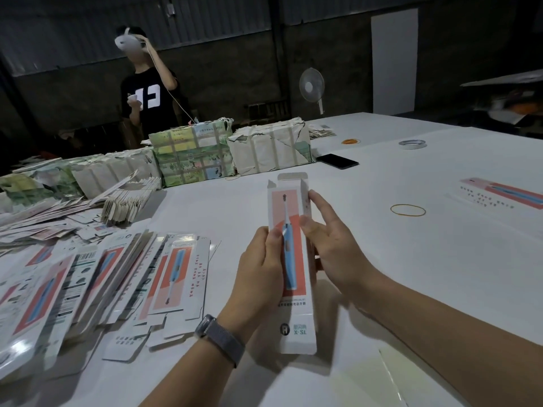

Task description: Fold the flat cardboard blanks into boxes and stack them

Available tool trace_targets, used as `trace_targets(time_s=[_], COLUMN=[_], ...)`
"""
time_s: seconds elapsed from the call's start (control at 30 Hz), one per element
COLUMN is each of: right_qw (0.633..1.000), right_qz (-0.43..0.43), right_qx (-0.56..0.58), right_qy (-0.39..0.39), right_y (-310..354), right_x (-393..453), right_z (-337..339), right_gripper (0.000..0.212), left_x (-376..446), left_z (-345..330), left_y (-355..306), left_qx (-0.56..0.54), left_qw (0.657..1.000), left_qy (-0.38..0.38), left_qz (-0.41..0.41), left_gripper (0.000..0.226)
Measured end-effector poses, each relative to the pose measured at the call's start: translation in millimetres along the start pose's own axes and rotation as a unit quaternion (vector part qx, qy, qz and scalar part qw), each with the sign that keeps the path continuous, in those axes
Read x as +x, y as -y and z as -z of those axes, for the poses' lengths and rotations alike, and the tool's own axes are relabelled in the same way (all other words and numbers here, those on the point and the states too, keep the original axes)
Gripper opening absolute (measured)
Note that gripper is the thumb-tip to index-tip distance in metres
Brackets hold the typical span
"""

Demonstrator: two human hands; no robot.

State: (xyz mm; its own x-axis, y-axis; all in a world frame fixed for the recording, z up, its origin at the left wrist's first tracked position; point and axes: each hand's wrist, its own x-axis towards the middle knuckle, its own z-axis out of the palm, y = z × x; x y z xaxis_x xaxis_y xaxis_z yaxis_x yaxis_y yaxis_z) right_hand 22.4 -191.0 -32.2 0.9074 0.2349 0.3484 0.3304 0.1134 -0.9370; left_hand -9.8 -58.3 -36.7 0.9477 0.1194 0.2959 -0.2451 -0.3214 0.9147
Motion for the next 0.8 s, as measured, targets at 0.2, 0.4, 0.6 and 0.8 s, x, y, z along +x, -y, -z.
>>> trace_targets(time_s=[0.2,0.4,0.6,0.8], right_qw=[0.998,0.995,0.998,0.993], right_qz=[0.052,0.081,0.060,0.042], right_qx=[-0.020,-0.042,-0.029,-0.035], right_qy=[-0.002,-0.033,0.017,0.101], right_y=[-3.6,1.9,3.2,1.2], right_x=[-5.9,-8.1,-12.3,-20.7], right_z=[-6.3,-6.8,-9.0,-17.4], right_gripper=[0.053,0.047,0.049,0.049], left_x=[-2.8,-1.2,2.6,3.0], left_z=[-6.6,-3.6,2.4,9.4], left_y=[2.8,-0.2,-6.6,-11.2], left_qx=[0.003,-0.049,-0.119,-0.166], left_qw=[1.000,0.998,0.993,0.984], left_qy=[-0.012,0.016,-0.014,-0.064], left_qz=[-0.027,-0.026,-0.001,-0.029], left_gripper=[0.030,0.022,0.042,0.030])
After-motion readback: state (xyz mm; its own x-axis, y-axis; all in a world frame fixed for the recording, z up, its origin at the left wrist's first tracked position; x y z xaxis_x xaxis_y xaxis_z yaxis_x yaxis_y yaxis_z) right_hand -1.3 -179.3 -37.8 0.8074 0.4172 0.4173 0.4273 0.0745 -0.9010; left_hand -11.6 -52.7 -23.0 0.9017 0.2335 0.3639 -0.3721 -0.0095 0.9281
